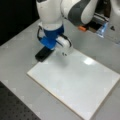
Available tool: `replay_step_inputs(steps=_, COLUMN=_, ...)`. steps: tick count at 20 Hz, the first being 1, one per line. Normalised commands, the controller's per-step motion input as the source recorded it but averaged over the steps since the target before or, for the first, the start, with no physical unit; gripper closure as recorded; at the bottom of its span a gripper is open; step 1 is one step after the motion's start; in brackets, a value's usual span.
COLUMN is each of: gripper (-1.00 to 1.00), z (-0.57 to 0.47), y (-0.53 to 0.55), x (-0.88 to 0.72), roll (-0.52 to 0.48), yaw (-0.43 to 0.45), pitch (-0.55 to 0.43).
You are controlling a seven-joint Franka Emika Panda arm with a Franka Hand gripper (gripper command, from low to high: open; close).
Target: Erasing curve lines
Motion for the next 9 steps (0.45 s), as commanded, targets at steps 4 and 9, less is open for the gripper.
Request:
replay_step_inputs(steps=4, gripper=-1.00, z=0.05, y=0.32, x=-0.22, roll=-0.004, yaw=0.024, pitch=-0.058)
replay_step_inputs(steps=9, gripper=-1.00, z=-0.03, y=0.40, x=-0.25, roll=-0.030, yaw=-0.039, pitch=-0.088)
